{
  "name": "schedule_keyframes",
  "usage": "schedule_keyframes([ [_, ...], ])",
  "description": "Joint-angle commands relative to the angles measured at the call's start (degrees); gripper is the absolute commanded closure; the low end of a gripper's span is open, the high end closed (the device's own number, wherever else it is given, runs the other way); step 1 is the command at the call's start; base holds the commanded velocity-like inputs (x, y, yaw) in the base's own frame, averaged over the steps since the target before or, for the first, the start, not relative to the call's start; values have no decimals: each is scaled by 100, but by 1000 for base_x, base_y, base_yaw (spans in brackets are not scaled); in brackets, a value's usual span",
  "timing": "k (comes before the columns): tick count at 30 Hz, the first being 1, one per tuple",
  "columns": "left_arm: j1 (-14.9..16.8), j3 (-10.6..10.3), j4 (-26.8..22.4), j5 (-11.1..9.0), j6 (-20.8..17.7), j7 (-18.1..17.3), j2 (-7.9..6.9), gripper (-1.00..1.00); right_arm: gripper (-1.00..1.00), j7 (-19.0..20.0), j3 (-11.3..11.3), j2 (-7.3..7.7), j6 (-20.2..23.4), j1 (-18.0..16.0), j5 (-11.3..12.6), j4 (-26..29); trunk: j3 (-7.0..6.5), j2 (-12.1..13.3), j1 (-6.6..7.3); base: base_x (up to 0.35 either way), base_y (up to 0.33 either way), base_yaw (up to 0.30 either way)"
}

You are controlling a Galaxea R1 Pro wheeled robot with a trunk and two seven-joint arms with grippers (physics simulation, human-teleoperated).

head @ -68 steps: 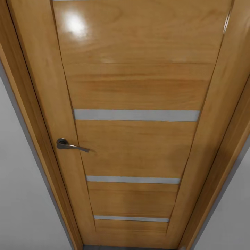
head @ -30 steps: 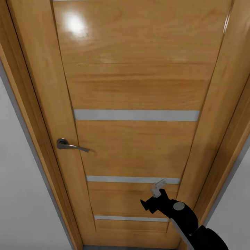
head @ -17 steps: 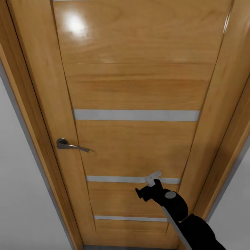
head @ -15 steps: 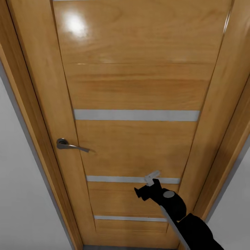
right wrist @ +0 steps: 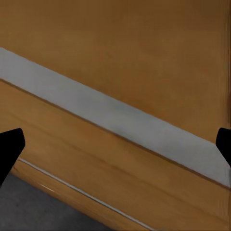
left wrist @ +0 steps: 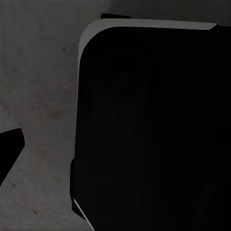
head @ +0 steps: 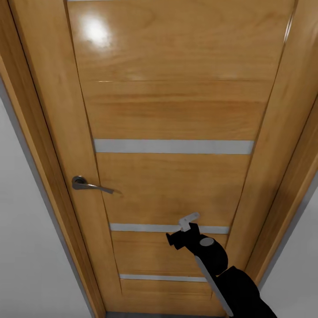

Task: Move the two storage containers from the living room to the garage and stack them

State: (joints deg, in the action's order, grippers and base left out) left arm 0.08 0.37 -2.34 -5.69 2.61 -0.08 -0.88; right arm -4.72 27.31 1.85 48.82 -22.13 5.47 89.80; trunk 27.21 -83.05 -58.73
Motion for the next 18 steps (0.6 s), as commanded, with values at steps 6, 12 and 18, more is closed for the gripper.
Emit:
schedule_keyframes([
  [6, 1, -2, -3, -58, 12, -1, 0, -100, -100, -369, 25, -218, 30, -10, -353, -89, 5, -3, 0, 0, 0, 0],
  [12, 1, -2, -4, -58, 12, -1, 0, -100, -100, -420, 28, -544, 21, -10, -1003, -234, 5, -3, 0, 0, 0, 0],
  [18, 1, -2, -4, -56, 12, -1, 0, -100, -100, -439, 28, -620, -28, -55, -1217, -489, 5, -3, 0, 0, 0, 0],
])
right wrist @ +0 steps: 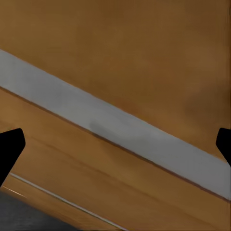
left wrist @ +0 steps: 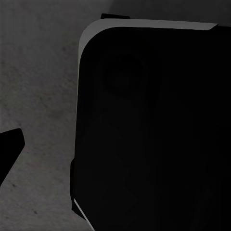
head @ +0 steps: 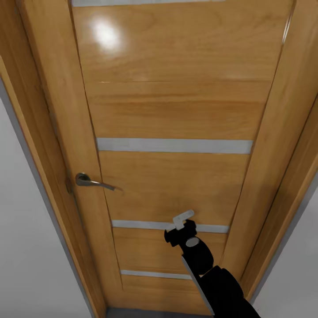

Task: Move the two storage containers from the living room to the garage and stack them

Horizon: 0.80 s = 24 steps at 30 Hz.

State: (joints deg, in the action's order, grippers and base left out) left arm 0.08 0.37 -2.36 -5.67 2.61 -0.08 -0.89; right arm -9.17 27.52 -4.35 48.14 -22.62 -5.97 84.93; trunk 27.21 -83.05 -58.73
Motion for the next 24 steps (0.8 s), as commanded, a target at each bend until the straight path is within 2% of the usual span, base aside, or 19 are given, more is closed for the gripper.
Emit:
schedule_keyframes([
  [1, 1, -2, -1, -60, 12, -1, 0, -100, -100, 5, 8, 0, 38, -27, -74, -37, 5, -3, 0, 0, 0, 0],
  [9, 1, -2, -1, -60, 12, -1, 1, -100, -100, 3, 8, -70, -204, -407, -84, -861, 5, -3, 0, 0, 0, 0],
  [16, 1, -2, -1, -58, 12, -1, 1, -100, -100, 14, 26, -130, -261, -443, -133, -806, 5, -3, 0, 0, 0, 0],
  [18, 1, -2, -1, -59, 12, -1, 1, -100, -100, 18, 35, -201, -249, -444, -143, -757, 5, -3, 0, 0, 0, 0],
  [20, 1, -2, -1, -62, 12, -1, 1, -100, -100, 24, 45, -444, -229, -444, -161, -754, 5, -3, 0, 0, 0, 0],
  [21, 1, -2, -1, -61, 12, -1, 1, -100, -100, 25, 46, -499, -227, -445, -178, -756, 5, -3, 0, 0, 0, 0],
  [22, 1, -2, -1, -61, 12, -1, 1, -100, -100, 26, 48, -564, -223, -445, -266, -767, 5, -3, 0, 0, 0, 0],
  [23, 1, -2, -1, -60, 12, -1, 1, -100, -100, 27, 53, -564, -221, -445, -399, -778, 5, -3, 0, 0, 0, 0],
  [24, 1, -2, -1, -63, 12, -1, 1, -100, -100, 30, 61, -564, -215, -445, -640, -793, 5, -3, 0, 0, 0, 0],
])
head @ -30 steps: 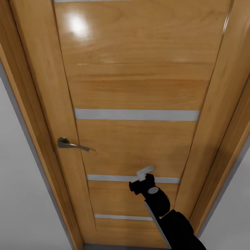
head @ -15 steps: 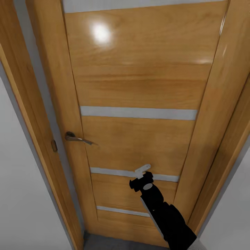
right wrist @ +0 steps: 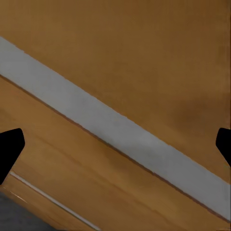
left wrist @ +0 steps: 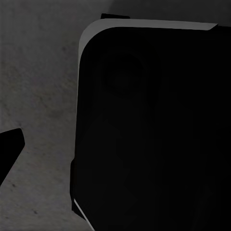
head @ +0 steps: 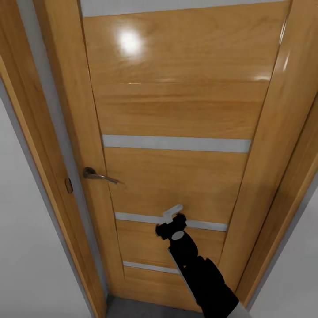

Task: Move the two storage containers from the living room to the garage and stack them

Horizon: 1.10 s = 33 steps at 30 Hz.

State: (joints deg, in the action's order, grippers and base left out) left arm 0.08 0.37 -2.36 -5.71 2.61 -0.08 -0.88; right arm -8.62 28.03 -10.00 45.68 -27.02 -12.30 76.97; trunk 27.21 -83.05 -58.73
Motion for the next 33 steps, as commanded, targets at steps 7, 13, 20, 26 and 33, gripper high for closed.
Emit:
schedule_keyframes([
  [7, 1, -2, -1, -56, 12, -1, 0, -100, -100, -17, 111, 0, 38, -387, -442, -385, 6, -3, 0, 0, 0, 0],
  [13, 1, -2, -1, -59, 12, -1, 0, -100, -100, -40, 116, 0, -36, -1000, -433, -1285, 6, -3, 0, 0, 0, 0],
  [20, 1, -2, -1, -60, 12, -1, 0, -100, -100, -76, 129, 0, -29, -1212, -496, -1529, 6, -3, 0, 0, 0, 0],
  [26, 1, -2, -1, -59, 12, -1, 0, -100, -100, -331, 831, 0, 154, -1215, -503, -1081, 6, -3, 0, 0, 0, 0],
  [33, 1, -2, -1, -57, 12, -1, 0, -100, -100, -420, 1000, 0, 394, -1788, -433, -1104, 6, -3, 0, 0, 0, 0],
])
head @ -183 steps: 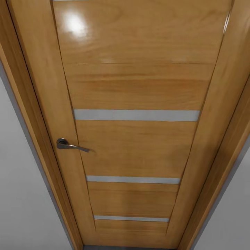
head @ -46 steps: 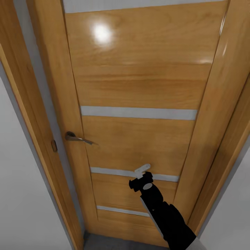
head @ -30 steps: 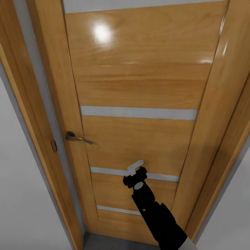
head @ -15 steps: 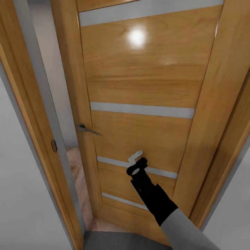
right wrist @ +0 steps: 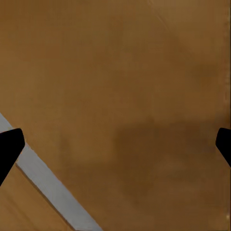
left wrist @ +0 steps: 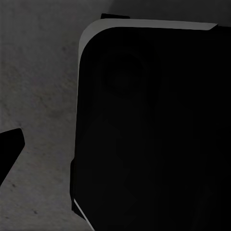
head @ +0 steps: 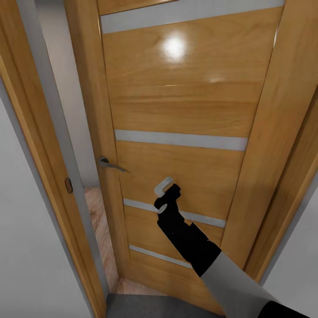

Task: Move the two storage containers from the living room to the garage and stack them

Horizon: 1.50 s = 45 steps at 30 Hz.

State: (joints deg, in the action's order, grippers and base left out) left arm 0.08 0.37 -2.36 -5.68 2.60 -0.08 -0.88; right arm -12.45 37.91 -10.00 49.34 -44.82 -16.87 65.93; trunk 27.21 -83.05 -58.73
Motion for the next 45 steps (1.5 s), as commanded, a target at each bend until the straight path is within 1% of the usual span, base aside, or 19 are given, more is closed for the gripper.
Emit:
schedule_keyframes([
  [1, 1, -2, -1, -60, 12, -1, 0, -100, -100, -37, 13, 0, 32, -159, 32, -112, 6, -3, 0, 0, 0, 0],
  [3, 1, -2, -1, -62, 12, -1, 0, -100, -100, -38, 14, 0, 30, -297, 41, -255, 6, -3, 0, 0, 0, 0],
  [6, 1, -2, -1, -64, 12, -1, 0, -100, -100, -38, 15, 0, -16, -639, 113, -688, 6, -3, 0, 0, 0, 0],
  [11, 1, -2, -1, -63, 12, -1, 0, -100, -100, -41, 15, 0, -44, -1080, 401, -1145, 6, -3, 0, 0, 0, 0],
  [15, 1, -2, -1, -63, 12, -1, 0, -100, -100, -46, 15, 0, -186, -1454, 575, -1699, 6, -3, 0, 0, 0, 0],
  [20, 1, -2, -1, -62, 12, -1, 0, -100, -100, -54, -5, 0, -434, -1768, 618, -2320, 6, -3, 0, 0, 0, 0],
  [26, 1, -2, -1, -62, 12, -1, 0, -100, -100, -59, -49, 0, -537, -1959, 627, -2700, 6, -3, 0, 0, 0, 0],
  [29, 1, -2, -1, -64, 12, -1, 0, -100, -100, -63, -119, 0, -741, -2186, 667, -3151, 6, -3, 0, 0, 0, 0],
  [30, 1, -2, -1, -64, 12, -1, 0, -100, -100, -66, -136, 0, -829, -2270, 755, -3324, 6, -3, 0, 0, 0, 0],
  [31, 1, -2, -1, -62, 12, -1, 0, -100, -100, -148, -153, 0, -1017, -2472, 1215, -3719, 6, -3, 0, 0, 0, 0],
  [32, 1, -2, -1, -63, 12, -1, 0, -100, -100, -186, -155, 0, -1045, -2499, 1316, -3779, 6, -3, 0, 0, 0, 0],
  [33, 1, -2, -1, -63, 12, -1, 0, -100, -100, -274, -157, 0, -1087, -2539, 1491, -3865, 6, -3, 0, 0, 0, 0],
  [35, 1, -2, -1, -64, 12, -1, 0, -100, -100, -468, -160, 0, -1139, -2587, 1729, -3966, 6, -3, 0, 0, 0, 0],
  [39, 1, -2, -1, -64, 12, -1, 0, -100, -100, -558, -161, 0, -1158, -2606, 1814, -4000, 6, -3, 0, 0, 0, 0],
  [45, 1, -2, -1, -64, 12, -1, 0, -100, -100, -587, -161, 0, -1136, -2610, 1824, -3948, 6, -3, 0, 0, 0, 0],
])
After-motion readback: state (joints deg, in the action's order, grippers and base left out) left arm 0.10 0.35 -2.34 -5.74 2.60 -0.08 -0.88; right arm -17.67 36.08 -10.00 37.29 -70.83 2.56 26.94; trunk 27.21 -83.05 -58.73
